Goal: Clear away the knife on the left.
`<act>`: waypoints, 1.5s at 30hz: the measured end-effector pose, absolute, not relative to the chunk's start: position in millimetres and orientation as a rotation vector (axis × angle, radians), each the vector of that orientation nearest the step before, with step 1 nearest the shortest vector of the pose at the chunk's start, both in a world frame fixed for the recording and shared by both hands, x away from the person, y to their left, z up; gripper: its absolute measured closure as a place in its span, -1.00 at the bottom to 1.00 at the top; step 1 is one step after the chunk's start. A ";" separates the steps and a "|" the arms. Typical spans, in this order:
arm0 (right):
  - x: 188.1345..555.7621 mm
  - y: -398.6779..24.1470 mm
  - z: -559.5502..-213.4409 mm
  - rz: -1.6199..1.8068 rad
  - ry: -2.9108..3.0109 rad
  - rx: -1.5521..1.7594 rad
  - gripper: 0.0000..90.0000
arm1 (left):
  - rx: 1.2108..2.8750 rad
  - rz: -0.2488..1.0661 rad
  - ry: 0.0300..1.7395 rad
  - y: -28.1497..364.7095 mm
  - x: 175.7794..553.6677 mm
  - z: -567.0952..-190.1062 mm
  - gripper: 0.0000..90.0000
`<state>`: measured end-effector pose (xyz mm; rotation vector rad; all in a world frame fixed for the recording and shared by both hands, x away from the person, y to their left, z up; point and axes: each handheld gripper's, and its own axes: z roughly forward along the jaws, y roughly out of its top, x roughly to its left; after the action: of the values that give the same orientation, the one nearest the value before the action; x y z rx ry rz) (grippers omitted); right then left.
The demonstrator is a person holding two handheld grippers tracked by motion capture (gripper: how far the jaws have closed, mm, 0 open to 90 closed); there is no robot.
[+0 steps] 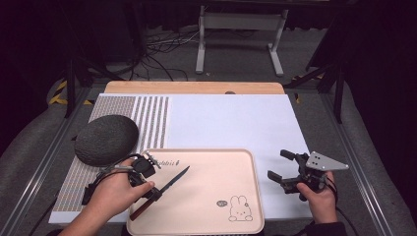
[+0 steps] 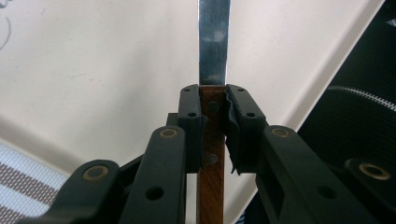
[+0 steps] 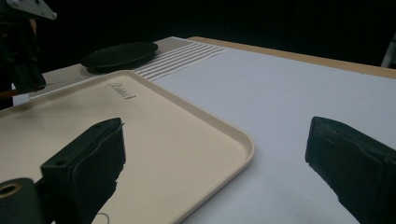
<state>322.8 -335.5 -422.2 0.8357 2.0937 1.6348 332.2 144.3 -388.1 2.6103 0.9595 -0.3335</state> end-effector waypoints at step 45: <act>323.1 -334.9 -423.1 1.635 2.102 0.835 -0.87 | 2.692 -0.362 1.015 127.0 336.8 -417.7 0.72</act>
<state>323.1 -334.9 -423.1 0.8347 2.1021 1.6354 336.8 127.0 -417.7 2.6920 1.0154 -0.3623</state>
